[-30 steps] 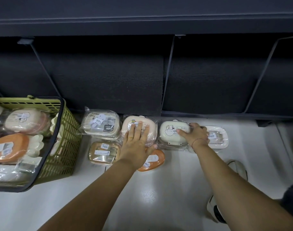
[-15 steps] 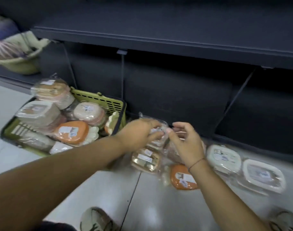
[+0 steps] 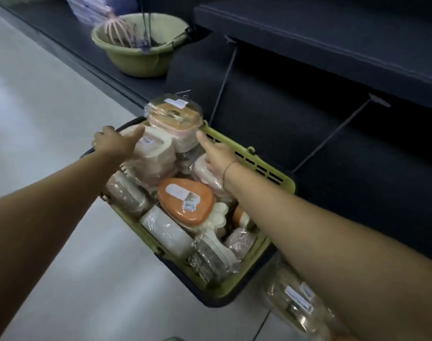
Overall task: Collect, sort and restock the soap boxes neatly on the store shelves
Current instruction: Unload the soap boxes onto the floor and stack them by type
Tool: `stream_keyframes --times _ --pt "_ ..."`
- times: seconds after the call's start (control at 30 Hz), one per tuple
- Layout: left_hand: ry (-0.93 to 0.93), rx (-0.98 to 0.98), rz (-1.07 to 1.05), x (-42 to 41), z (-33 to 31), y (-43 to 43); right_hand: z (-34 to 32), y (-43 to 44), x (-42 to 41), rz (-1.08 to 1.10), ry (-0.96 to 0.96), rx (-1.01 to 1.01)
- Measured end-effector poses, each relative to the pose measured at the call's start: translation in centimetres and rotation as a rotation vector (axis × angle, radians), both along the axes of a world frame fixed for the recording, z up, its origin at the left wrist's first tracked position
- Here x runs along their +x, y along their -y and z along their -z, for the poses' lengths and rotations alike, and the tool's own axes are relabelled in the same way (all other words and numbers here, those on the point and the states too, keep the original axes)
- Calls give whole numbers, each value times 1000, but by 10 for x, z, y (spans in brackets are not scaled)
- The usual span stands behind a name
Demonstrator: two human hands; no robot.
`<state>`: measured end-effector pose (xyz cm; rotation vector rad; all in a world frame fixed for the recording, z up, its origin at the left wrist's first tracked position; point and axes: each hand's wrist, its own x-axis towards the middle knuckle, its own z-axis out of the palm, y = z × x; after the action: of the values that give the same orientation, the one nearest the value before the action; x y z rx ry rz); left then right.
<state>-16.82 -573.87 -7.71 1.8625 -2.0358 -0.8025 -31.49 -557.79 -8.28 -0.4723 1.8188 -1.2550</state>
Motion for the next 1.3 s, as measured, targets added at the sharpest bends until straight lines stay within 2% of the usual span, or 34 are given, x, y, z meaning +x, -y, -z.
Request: stream_keyframes --times 0.07,0.13,0.23,0.4,0.5,0.63,0.73,0.9,1.03,1.17,1.3 --pt "-125 160 30 6 12 23 -1 39 -6 27 56 15" --pt "-171 262 59 11 22 39 -6 71 -15 64 65 53" --pt "-212 361 99 11 22 45 -11 104 -24 85 93 135" --pt "-335 472 95 4 18 41 -16 113 -25 36 93 273" --pt "-411 581 102 10 16 27 -15 103 -32 0 97 236" --pt "-460 655 65 29 17 2 -20 81 -20 87 223 44" --pt "-502 666 46 39 13 -22 -9 67 -36 168 141 -1" --pt "-538 708 111 38 -15 -86 -69 -64 -27 144 208 -250" --pt "-538 740 262 19 -42 -153 -87 -218 -23 289 287 -381" --pt "-471 744 433 7 -65 -210 -67 -357 11 375 452 -326" --pt "-415 764 420 13 -68 -243 -5 -416 46 498 622 -189"
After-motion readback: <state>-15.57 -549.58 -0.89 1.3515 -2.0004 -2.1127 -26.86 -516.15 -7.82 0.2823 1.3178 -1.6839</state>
